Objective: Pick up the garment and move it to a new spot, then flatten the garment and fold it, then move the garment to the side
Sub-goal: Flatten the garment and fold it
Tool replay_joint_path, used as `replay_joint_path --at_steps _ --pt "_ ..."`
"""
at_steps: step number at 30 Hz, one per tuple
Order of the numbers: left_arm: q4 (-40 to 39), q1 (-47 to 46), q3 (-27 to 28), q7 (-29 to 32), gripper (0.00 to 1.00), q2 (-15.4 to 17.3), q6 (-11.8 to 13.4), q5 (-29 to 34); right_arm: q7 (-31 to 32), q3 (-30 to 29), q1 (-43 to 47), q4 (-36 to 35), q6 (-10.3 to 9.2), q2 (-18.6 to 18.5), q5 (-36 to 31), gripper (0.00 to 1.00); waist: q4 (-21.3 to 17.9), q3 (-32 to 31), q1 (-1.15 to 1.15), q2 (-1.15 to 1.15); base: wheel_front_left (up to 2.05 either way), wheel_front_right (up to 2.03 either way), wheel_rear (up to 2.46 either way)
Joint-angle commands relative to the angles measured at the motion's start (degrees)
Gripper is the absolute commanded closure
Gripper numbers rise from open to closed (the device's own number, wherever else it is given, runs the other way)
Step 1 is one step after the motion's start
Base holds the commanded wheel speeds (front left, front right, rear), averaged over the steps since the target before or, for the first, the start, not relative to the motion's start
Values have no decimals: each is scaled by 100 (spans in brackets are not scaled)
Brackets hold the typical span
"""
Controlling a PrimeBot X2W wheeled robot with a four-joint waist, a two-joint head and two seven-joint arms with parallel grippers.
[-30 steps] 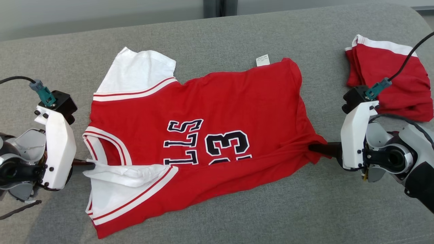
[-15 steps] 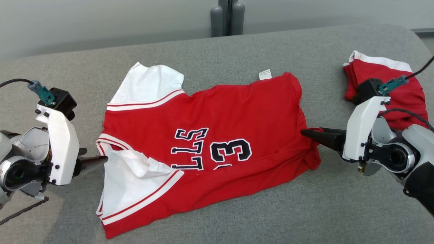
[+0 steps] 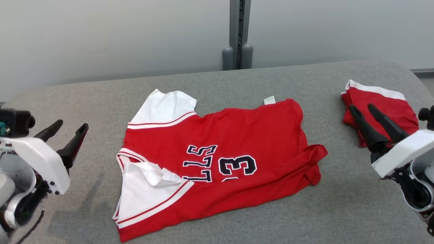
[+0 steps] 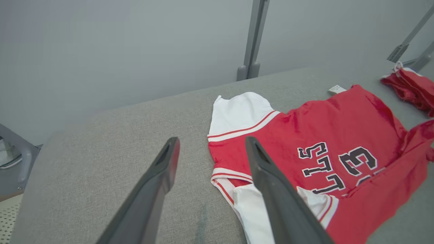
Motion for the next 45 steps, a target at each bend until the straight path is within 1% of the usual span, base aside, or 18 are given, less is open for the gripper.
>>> replay_joint_path --at_steps 1,3,5,7,8,10,11,13,15,17,20,23,25,27,31,35,40,45 --pt "-127 298 110 -345 0 -56 135 -119 -154 -124 151 -22 2 43 -160 0 32 -47 0 0 0 0 0" --pt "-332 657 292 -1030 0 -61 455 -115 -291 -426 388 -23 2 160 -438 0 35 -63 0 0 0 0 0" --pt "-524 992 444 -1432 0 -104 843 21 -329 -916 619 -55 2 330 -842 0 49 -56 0 0 0 0 0" --pt "-696 1311 673 -1561 0 -190 1311 329 -324 -1596 971 -224 2 658 -1261 0 70 -39 0 0 0 0 0" --pt "-822 1453 977 -1580 0 -340 1489 475 -322 -1867 1191 -319 2 800 -1549 0 86 -29 0 0 0 0 0" --pt "-1022 1868 1614 -1581 0 -627 1783 1035 -321 -2387 1538 -502 2 1082 -2075 0 108 1 0 0 0 0 0" --pt "-1022 1868 1614 -1581 0 -627 1783 1035 -321 -2387 1538 -502 2 1082 -2075 0 108 1 0 0 0 0 0" --pt "-1232 2400 2217 -1579 0 -1023 1909 1513 -323 -2827 1870 -675 2 1397 -2554 0 133 19 0 0 0 0 0" --pt "-1392 2846 2704 -1581 0 -1323 1942 2052 -323 -3133 2178 -803 2 1703 -2901 0 145 23 0 0 0 0 0" --pt "-1491 3236 3103 -1582 0 -1637 1915 2515 -324 -3344 2427 -830 2 1880 -3223 0 150 19 0 0 0 0 0" --pt "-1545 3768 3562 -1583 0 -2133 1755 3034 -324 -3520 2712 -768 2 2080 -3605 0 163 -11 0 0 0 0 0" --pt "-1428 4119 3862 -1583 0 -2543 1487 3363 -324 -3539 2922 -634 2 2189 -3882 0 188 -78 0 0 0 0 0" --pt "-1347 4246 4039 -1583 0 -2769 1305 3560 -324 -3499 2979 -551 2 2272 -3915 0 204 -97 0 0 0 0 0" --pt "-1274 4316 4185 -1583 0 -2941 1093 3734 -325 -3420 2967 -453 2 2252 -3969 0 225 -96 0 0 0 0 0" --pt "-1058 4354 4380 -1583 0 -3168 708 3950 -269 -3218 2770 -123 2 2170 -4040 0 228 -90 0 0 0 0 0" --pt "-626 4366 4257 -1512 0 -3250 409 3883 74 -2937 2434 400 2 2111 -4118 0 220 -73 0 0 0 0 0" --pt "-140 4119 4059 -1169 0 -3271 236 3795 428 -2566 1993 1078 2 2071 -4326 0 293 27 0 0 0 0 0" --pt "245 3903 3795 -680 0 -3300 -31 3678 652 -2224 1618 1553 2 2121 -4434 0 369 159 0 0 0 0 0"
